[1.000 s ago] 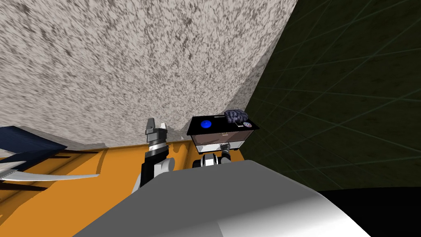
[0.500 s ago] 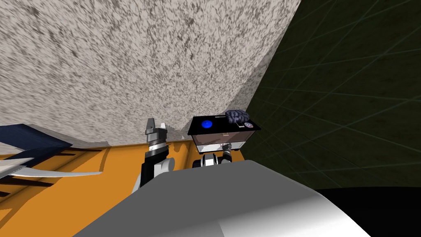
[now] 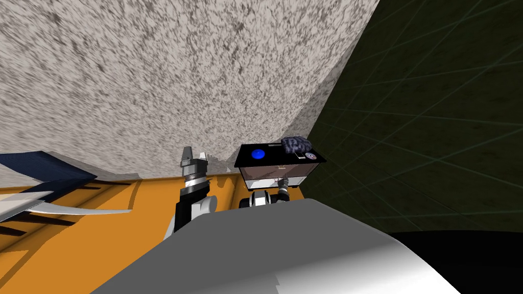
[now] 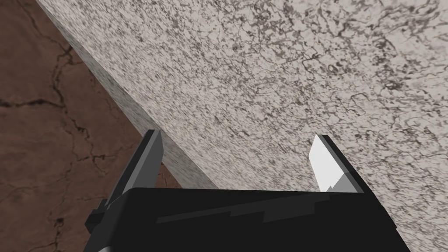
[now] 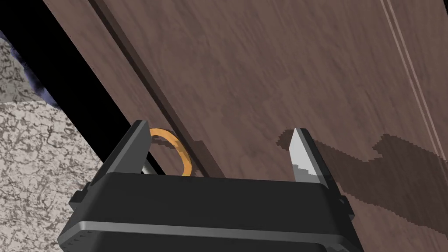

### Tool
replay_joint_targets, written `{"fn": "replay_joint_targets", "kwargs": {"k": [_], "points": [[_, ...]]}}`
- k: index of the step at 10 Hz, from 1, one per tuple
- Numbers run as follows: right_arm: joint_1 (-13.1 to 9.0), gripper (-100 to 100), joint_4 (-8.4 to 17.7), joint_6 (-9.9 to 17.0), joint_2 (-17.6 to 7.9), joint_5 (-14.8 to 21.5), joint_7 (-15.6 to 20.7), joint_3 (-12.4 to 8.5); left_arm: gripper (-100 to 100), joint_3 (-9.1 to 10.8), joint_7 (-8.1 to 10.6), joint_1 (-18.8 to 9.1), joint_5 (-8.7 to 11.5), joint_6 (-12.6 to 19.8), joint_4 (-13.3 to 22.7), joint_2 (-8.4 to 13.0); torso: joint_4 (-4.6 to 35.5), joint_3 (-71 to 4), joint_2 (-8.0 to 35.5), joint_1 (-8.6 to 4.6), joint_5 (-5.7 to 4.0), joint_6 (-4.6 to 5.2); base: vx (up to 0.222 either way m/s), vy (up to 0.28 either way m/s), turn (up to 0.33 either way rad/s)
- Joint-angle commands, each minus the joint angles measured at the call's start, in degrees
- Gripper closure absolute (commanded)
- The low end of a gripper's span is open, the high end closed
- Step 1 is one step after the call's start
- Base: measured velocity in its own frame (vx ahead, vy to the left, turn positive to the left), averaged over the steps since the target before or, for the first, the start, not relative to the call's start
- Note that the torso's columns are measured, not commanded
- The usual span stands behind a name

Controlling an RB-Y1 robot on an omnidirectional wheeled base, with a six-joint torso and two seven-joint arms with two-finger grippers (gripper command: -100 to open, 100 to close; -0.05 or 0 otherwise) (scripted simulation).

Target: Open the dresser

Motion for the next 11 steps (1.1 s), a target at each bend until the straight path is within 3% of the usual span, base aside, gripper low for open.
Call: {"fn": "replay_joint_targets", "kwargs": {"k": [1,4,5,9,11], "points": [[-1.2,-100,4.3,3.3,-0.1,3.2,0.0,1.5,0,0.00,0.00,0.0,0.0,0.0,0.0,0.0,0.0,0.0,0.0,0.01,0.00,-0.01,0.004,0.005,0.026],[-3.0,-100,9.3,7.9,-0.4,8.0,0.0,3.9,0,0.00,0.00,0.0,0.0,0.0,0.0,0.0,0.0,0.0,0.0,0.00,0.00,0.00,0.004,0.005,0.034],[-3.0,-100,10.1,7.9,-0.4,8.0,0.0,3.9,0,0.00,0.00,0.0,0.0,0.0,0.0,0.0,0.0,0.0,0.0,0.00,0.00,-0.01,0.004,0.003,0.022],[-5.3,-100,16.2,13.5,-1.1,13.7,0.0,6.6,0,0.00,0.00,0.0,0.0,0.0,0.0,0.0,0.0,0.0,0.0,0.00,0.00,-0.01,0.004,0.004,0.033],[-5.8,-100,18.6,15.0,-1.4,15.2,0.0,7.3,0,0.00,0.00,0.0,0.0,0.0,0.0,0.0,0.0,0.0,0.0,0.00,0.00,0.00,0.004,0.004,0.020]]}}
